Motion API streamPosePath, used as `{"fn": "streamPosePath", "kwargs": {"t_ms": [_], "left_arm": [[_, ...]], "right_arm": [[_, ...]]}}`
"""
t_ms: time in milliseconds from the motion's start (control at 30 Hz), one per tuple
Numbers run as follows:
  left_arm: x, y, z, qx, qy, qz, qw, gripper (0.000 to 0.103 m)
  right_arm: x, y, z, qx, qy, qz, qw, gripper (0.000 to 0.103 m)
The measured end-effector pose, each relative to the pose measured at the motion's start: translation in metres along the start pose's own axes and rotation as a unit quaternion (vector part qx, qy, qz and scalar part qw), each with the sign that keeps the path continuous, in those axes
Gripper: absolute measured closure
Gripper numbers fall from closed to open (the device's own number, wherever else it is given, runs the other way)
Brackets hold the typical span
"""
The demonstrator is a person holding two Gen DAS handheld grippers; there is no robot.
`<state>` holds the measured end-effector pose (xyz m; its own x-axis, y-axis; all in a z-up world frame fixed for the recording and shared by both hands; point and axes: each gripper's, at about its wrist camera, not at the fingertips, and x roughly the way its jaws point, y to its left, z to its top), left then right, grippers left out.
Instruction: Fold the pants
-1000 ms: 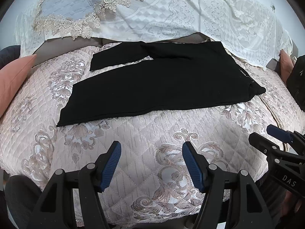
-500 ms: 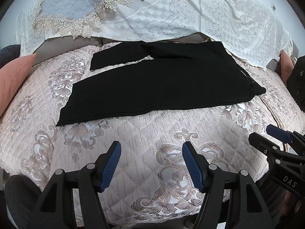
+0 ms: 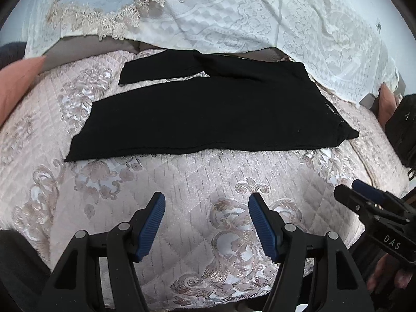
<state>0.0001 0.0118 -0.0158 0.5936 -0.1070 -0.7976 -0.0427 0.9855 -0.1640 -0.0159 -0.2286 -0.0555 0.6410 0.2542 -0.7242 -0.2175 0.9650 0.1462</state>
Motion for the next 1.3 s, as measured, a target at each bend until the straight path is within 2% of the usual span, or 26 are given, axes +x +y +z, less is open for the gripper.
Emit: {"fn": "streamPosePath", "kwargs": {"t_ms": [267, 367, 533, 667, 900, 967, 1100, 1167, 1233, 1267, 1300], "left_arm": [[0.016, 0.021, 0.010, -0.055, 0.010, -0.030, 0.9980, 0.033], [0.023, 0.034, 0.016, -0.082, 0.012, -0.052, 0.9952, 0.036], [0.039, 0.059, 0.023, -0.147, 0.019, -0.087, 0.9852, 0.042], [0.049, 0.074, 0.028, -0.185, 0.020, -0.109, 0.9765, 0.042], [0.064, 0.089, 0.040, -0.221, 0.013, -0.119, 0.9680, 0.043], [0.069, 0.092, 0.045, -0.223, 0.009, -0.110, 0.9686, 0.048], [0.079, 0.099, 0.051, -0.229, 0.005, -0.086, 0.9696, 0.066], [0.081, 0.101, 0.053, -0.228, 0.002, -0.079, 0.9706, 0.070], [0.083, 0.102, 0.055, -0.227, 0.000, -0.068, 0.9714, 0.081], [0.084, 0.102, 0.056, -0.227, -0.001, -0.062, 0.9720, 0.084], [0.085, 0.103, 0.057, -0.226, -0.001, -0.058, 0.9724, 0.089]], "right_arm": [[0.011, -0.021, 0.008, 0.025, -0.003, 0.003, 1.000, 0.038], [0.015, -0.034, 0.012, 0.040, -0.002, 0.004, 0.999, 0.038], [0.025, -0.068, 0.022, 0.084, -0.008, 0.010, 0.996, 0.038], [0.032, -0.098, 0.030, 0.128, -0.015, 0.008, 0.992, 0.038], [0.046, -0.145, 0.046, 0.196, -0.028, 0.020, 0.980, 0.038], [0.049, -0.153, 0.052, 0.205, -0.035, 0.021, 0.978, 0.038], [0.065, -0.172, 0.066, 0.231, -0.041, 0.020, 0.972, 0.038], [0.070, -0.178, 0.072, 0.238, -0.049, 0.023, 0.970, 0.039], [0.074, -0.181, 0.078, 0.244, -0.055, 0.015, 0.968, 0.046], [0.076, -0.184, 0.080, 0.247, -0.057, 0.015, 0.967, 0.050], [0.079, -0.189, 0.083, 0.259, -0.059, 0.014, 0.964, 0.060]]}}
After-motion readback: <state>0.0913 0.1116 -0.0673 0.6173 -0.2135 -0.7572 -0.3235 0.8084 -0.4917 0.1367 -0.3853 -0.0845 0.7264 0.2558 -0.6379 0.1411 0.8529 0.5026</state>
